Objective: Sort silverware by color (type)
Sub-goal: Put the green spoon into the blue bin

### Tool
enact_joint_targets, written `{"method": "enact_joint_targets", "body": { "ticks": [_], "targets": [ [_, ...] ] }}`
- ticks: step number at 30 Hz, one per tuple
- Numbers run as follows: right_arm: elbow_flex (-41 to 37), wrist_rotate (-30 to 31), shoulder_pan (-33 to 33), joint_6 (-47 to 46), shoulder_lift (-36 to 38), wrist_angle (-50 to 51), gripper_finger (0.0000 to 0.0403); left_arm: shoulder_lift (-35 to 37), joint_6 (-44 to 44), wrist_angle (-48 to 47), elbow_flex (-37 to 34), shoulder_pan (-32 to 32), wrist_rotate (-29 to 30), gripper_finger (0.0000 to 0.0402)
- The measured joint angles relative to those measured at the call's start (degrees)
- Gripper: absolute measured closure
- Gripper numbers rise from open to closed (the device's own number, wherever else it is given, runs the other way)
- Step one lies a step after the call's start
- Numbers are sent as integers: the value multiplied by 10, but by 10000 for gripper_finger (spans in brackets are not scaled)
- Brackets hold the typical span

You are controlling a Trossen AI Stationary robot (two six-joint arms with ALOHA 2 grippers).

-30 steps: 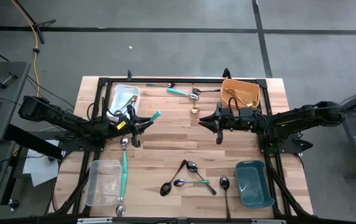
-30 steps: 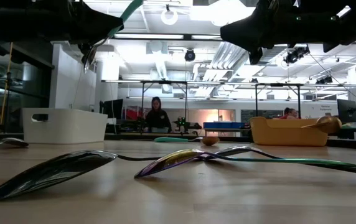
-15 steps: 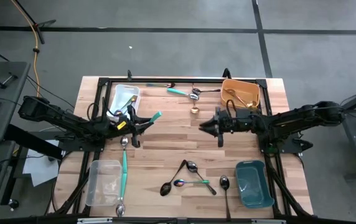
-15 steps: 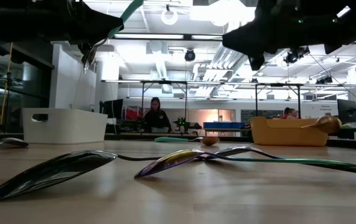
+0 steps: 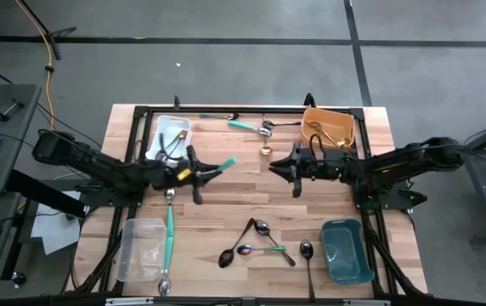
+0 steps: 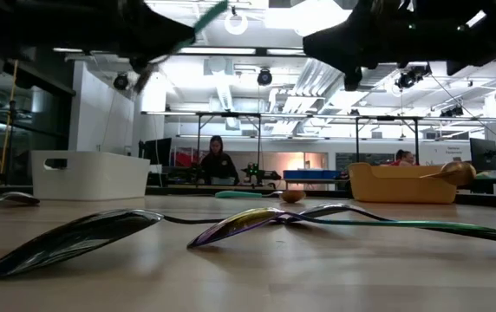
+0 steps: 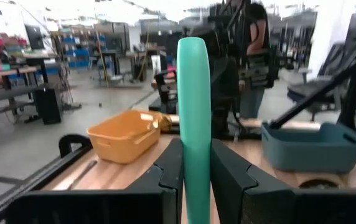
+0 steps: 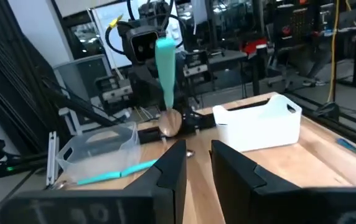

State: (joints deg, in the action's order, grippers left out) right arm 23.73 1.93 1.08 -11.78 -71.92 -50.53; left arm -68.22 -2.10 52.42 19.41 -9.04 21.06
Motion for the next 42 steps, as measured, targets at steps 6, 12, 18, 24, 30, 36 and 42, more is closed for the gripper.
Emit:
{"method": "enact_joint_targets", "body": {
  "ticks": [6,12,18,24,30,36,42],
  "targets": [
    [24,0,0,1,-107,-97,333,-117,-6,71,37,10,-1,360],
    [74,0,0,18,-168,-105,299,-154,8,129,36,28,-23,360],
    [119,1,0,28,-211,-105,230,-189,29,158,37,35,-55,360],
    [146,-1,0,33,-231,-105,188,-209,35,185,37,35,-53,360],
    [146,-27,0,28,-231,-116,185,-209,40,187,37,35,-53,360],
    [146,-5,0,13,-230,-125,185,-232,45,164,72,33,-66,360],
    [146,-20,-3,15,-230,-117,185,-274,46,161,90,34,-61,360]
  ]
}}
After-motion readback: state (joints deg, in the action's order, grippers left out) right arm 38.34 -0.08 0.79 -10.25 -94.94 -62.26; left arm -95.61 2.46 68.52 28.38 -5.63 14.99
